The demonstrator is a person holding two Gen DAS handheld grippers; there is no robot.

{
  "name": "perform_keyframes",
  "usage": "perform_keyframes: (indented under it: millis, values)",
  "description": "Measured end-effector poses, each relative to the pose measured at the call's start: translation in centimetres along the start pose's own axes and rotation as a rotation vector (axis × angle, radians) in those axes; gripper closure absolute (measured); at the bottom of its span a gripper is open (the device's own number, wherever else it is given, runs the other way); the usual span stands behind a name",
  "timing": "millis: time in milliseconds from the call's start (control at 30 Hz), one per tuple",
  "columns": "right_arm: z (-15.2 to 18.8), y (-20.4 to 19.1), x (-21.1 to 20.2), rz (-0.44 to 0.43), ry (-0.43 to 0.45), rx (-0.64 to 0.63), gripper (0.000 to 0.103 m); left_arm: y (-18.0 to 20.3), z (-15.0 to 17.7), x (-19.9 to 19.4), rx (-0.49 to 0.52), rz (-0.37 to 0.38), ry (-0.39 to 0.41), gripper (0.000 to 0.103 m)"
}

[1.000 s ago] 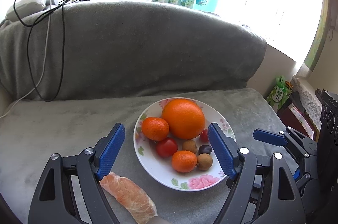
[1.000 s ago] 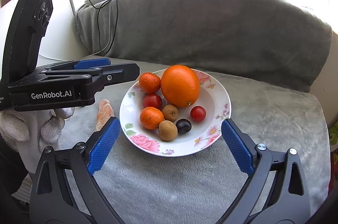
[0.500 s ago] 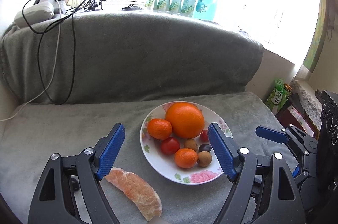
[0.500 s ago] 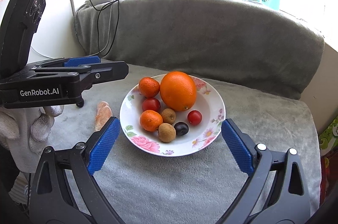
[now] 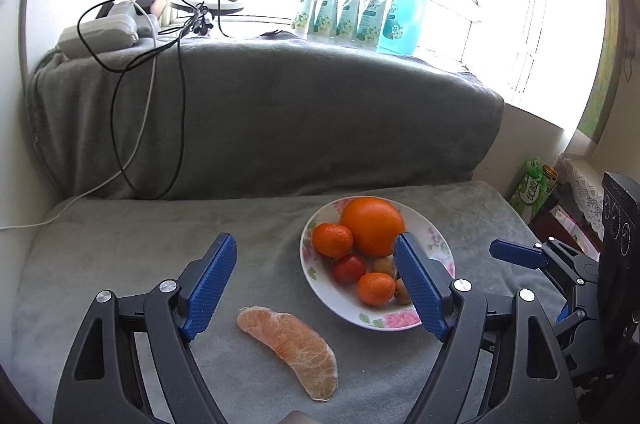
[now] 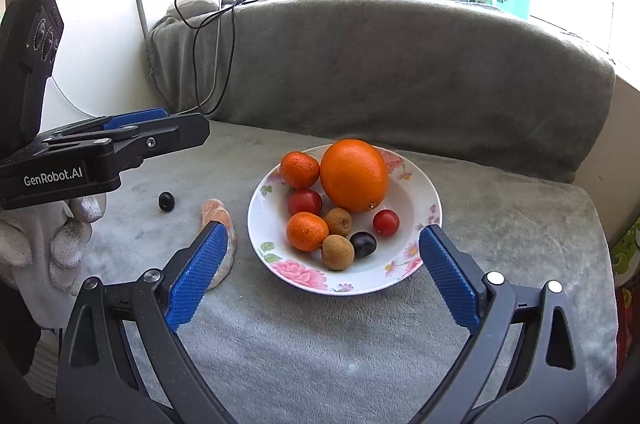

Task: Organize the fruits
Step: 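Move both grippers back toward the black plum and grapefruit segment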

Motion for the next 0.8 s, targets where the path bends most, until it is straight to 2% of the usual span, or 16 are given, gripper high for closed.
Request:
perform_keyframes:
  millis: [300, 567, 800]
  values:
    - [0.2, -1.5, -0.2, -0.054, -0.007, -0.005, 0.005, -4.6, 1.2, -3.1, -0.056, -0.08, 0.045, 0.022]
    - [0.7, -2.8, 0.6, -0.099, -0.036, -0.001, 0.005, -9.0, 3.7, -4.4, -0.131, -0.148, 0.022, 0.022]
    - [1.5, -4.5, 1.3, -0.133, -0.064, -0.018, 0.005, -10.3, 5.7, -4.5, -0.155, -0.165, -0.012, 0.022]
Point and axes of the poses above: each gripper's, at about its wrist camera, not at the fingertips, and x roughly the way its jaws point, y to its right, z to its underside, the point moved 2 cm from there along x, roughly the way its jaws point, and after that the axes turned 7 degrees about x, right-handed, at the moved point
